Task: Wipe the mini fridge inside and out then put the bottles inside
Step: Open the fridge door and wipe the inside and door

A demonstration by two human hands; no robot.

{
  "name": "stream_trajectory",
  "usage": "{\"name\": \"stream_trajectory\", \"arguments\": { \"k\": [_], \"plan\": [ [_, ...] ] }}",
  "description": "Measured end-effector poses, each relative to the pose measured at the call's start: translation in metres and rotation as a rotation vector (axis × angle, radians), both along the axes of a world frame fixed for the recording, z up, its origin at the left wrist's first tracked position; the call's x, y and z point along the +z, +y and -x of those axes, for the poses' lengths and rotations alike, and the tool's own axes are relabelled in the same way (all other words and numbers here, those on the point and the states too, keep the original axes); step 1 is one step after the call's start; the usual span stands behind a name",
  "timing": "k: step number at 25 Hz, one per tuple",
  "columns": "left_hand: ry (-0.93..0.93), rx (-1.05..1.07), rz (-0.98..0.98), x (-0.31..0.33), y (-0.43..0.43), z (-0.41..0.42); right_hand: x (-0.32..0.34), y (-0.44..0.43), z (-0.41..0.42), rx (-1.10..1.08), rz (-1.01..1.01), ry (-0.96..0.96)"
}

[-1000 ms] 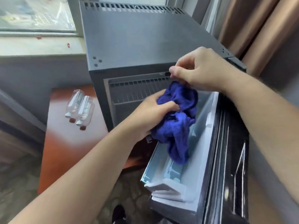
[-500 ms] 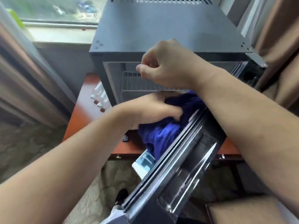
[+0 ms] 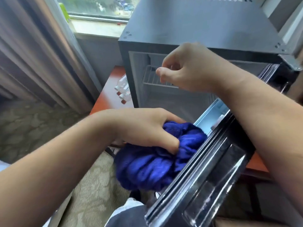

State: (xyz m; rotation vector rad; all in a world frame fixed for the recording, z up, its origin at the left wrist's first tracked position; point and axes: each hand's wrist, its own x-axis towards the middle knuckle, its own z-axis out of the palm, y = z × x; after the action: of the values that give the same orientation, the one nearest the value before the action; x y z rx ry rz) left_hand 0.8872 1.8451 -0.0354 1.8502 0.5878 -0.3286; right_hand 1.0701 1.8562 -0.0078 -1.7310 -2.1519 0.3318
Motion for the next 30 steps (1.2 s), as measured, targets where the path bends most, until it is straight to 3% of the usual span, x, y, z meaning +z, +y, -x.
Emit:
{"name": "stream_trajectory", "arguments": {
  "k": [2,6,9,12,20,25,30],
  "plan": [
    [-0.052,0.032,-0.186,-0.01,-0.001,-0.025,0.002,-0.005,-0.004,-0.028,0.007,0.065],
    [-0.261,0.185,-0.267,-0.023,0.005,-0.074,0.0,-0.01,-0.016,-0.153,0.036,0.204],
    [-0.074,0.241,-0.374,-0.028,0.014,-0.111,-0.004,-0.009,-0.022,-0.22,0.062,0.182],
    [0.093,0.062,-0.55,-0.021,0.022,-0.131,-0.004,-0.008,-0.023,-0.263,0.095,0.154],
    [0.068,-0.342,-0.714,-0.012,0.021,-0.12,-0.002,-0.008,-0.026,-0.285,0.137,0.155],
    [-0.048,-0.154,-0.879,-0.019,0.013,-0.12,0.0,-0.01,-0.028,-0.31,0.091,0.2],
    [0.1,-0.221,-0.856,-0.007,0.013,-0.144,0.0,-0.009,-0.035,-0.412,0.024,0.269]
  ]
}}
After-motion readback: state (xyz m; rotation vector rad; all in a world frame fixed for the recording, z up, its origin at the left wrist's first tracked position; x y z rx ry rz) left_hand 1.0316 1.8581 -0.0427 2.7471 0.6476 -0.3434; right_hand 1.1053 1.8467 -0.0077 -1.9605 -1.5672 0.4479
